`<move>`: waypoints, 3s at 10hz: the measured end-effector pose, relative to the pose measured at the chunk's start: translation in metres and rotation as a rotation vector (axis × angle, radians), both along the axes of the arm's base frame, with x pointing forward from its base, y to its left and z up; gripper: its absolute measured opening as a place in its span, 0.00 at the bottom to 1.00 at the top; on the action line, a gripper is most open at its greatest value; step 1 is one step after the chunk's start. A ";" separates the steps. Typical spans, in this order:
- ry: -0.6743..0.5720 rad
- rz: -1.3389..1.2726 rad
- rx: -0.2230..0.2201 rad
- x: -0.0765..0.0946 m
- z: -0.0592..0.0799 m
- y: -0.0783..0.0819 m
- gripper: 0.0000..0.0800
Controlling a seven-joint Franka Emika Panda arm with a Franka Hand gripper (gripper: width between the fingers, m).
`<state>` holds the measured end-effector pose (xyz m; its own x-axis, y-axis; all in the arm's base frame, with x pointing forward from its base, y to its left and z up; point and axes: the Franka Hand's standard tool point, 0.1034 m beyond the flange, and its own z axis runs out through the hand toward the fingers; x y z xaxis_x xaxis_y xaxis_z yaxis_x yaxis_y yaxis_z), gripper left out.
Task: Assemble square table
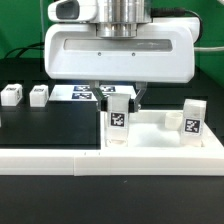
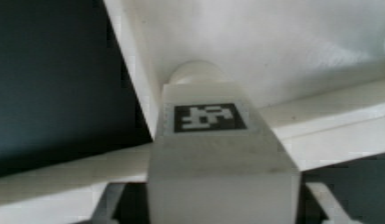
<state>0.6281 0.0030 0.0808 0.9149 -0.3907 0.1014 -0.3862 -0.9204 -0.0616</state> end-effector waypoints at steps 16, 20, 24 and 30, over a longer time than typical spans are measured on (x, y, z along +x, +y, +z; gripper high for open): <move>0.048 -0.518 0.129 -0.005 -0.006 -0.005 0.80; 0.024 0.026 0.059 -0.007 -0.007 -0.010 0.81; 0.038 0.334 0.017 -0.011 -0.010 -0.010 0.75; 0.053 -0.083 0.054 -0.010 -0.011 -0.009 0.36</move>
Offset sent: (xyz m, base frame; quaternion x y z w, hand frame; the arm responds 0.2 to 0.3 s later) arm -0.0106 0.0085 0.0021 -0.0169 -0.0130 0.4402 0.8976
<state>0.6181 -0.0058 0.0700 0.8828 -0.4687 0.0308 -0.4647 -0.8811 -0.0882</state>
